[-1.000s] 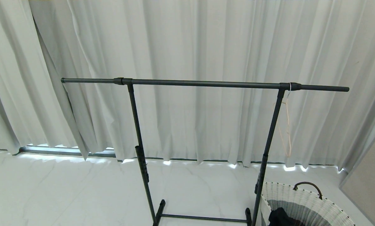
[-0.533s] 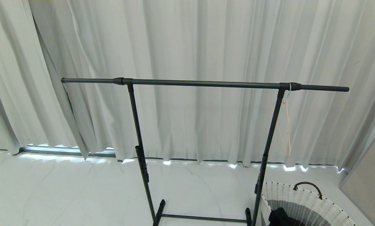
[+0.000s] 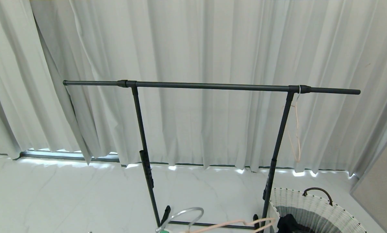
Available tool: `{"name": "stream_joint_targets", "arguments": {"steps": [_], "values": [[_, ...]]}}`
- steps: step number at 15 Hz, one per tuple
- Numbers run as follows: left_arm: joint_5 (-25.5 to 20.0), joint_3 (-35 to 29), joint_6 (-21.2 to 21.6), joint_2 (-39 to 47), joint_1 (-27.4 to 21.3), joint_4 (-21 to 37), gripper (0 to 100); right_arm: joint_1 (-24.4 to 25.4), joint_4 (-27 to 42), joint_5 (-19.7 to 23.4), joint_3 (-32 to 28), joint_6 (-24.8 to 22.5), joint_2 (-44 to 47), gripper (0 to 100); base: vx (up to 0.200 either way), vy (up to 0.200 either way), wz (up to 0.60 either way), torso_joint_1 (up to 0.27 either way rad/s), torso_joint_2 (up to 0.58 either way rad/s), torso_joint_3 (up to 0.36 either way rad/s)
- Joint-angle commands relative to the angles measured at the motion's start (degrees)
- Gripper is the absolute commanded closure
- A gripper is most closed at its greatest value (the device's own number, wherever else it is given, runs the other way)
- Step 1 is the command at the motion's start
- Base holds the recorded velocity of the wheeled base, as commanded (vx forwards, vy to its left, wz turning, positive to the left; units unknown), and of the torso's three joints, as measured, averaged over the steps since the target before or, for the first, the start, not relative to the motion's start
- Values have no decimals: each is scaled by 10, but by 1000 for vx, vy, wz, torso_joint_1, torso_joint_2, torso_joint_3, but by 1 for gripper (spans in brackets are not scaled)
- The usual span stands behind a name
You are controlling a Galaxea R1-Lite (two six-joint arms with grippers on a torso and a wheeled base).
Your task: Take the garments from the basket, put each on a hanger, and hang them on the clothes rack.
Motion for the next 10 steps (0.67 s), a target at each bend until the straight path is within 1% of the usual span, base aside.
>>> {"name": "stream_joint_targets", "arguments": {"steps": [1,3,5,6,7,8,9,10], "values": [[9,-44,1,-30,43,0,100,-40,0,0,-4,1,21,0,0,0,0,0,0,0],[16,-99,1,-28,83,0,100,-75,0,5,-23,5,48,0,0,0,0,0,0,0],[15,-134,1,-25,94,1,100,-95,0,6,-73,21,86,0,0,0,0,0,0,0],[14,-138,2,-25,94,1,100,-98,0,5,-94,34,104,0,0,0,0,0,0,0],[14,-141,2,-24,94,1,100,-103,0,4,-135,76,140,0,0,0,0,0,0,0],[14,-142,2,-26,94,1,100,-105,0,3,-162,95,161,0,0,0,0,0,0,0],[14,-142,2,-27,94,1,100,-110,0,4,-179,97,173,0,0,0,0,0,0,0],[14,-142,2,-29,94,1,100,-123,-1,4,-211,98,195,0,0,0,0,0,0,0]]}}
